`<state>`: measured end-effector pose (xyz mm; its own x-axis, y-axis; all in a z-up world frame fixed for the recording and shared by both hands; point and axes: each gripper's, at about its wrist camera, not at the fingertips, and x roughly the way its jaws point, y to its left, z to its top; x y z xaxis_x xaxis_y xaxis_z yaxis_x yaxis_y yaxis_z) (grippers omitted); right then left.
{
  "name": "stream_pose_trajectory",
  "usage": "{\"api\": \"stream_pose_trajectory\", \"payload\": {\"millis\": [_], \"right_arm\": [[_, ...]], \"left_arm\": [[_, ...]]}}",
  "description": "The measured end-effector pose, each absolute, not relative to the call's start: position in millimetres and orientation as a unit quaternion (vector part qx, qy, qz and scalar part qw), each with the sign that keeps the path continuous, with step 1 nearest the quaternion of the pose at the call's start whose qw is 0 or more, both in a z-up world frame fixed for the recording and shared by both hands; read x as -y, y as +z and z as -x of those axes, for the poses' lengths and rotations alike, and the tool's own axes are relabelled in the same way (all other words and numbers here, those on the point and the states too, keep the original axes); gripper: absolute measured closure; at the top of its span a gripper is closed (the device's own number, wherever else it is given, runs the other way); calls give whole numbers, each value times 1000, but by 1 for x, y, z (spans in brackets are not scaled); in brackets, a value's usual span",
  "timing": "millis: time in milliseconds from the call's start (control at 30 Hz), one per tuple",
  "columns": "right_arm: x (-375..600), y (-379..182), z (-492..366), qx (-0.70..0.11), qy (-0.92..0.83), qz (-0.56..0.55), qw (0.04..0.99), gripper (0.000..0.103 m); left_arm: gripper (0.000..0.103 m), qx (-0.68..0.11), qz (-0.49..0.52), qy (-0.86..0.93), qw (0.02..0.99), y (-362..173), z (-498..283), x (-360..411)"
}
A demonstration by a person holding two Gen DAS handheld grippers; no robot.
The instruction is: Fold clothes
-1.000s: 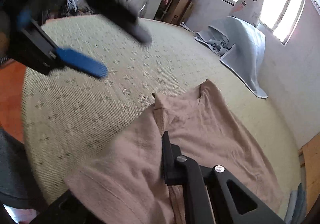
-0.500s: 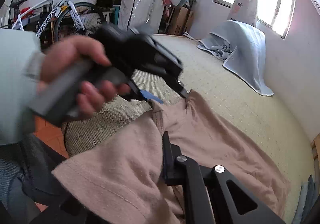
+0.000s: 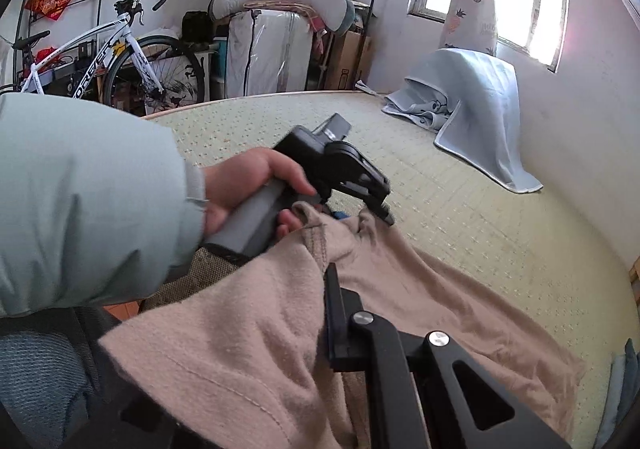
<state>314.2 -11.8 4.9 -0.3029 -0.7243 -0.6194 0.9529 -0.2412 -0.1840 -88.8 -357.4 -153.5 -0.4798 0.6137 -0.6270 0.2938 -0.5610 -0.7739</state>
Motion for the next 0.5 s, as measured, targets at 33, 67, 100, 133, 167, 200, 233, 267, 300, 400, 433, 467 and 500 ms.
{"api": "stream_pose_trajectory", "payload": {"millis": [33, 67, 100, 133, 167, 200, 233, 267, 300, 400, 433, 467, 500], "right_arm": [[12, 5, -313, -272, -760, -211, 551, 98], [11, 4, -312, -269, -761, -214, 551, 98], [11, 4, -312, -266, -761, -215, 550, 98], [12, 5, -311, -263, -762, -216, 550, 98], [12, 6, -311, -259, -763, -216, 550, 98], [11, 9, -311, -253, -765, -217, 551, 98], [10, 13, -311, -244, -766, -217, 553, 98], [9, 19, -311, -232, -768, -217, 557, 98], [7, 25, -311, -217, -768, -217, 562, 98], [6, 42, -314, -181, -767, -212, 578, 98], [6, 46, -316, -172, -767, -210, 582, 98], [6, 48, -316, -162, -768, -208, 583, 98], [5, 47, -316, -154, -771, -208, 582, 98]], "left_arm": [[93, 456, 494, 733, 107, -151, 91, 358], [94, 459, 484, 738, 106, -147, 93, 358], [94, 461, 476, 741, 104, -142, 95, 359], [94, 465, 467, 745, 104, -135, 96, 362], [95, 469, 455, 750, 105, -125, 95, 365], [95, 472, 443, 754, 106, -115, 94, 369], [95, 477, 429, 760, 108, -103, 92, 373], [95, 481, 414, 765, 110, -89, 88, 379], [95, 485, 398, 770, 113, -75, 84, 384], [95, 475, 372, 789, 114, -38, 82, 392], [95, 464, 374, 795, 110, -29, 85, 392], [95, 449, 384, 801, 101, -22, 89, 390], [95, 437, 392, 804, 96, -18, 91, 389]]}}
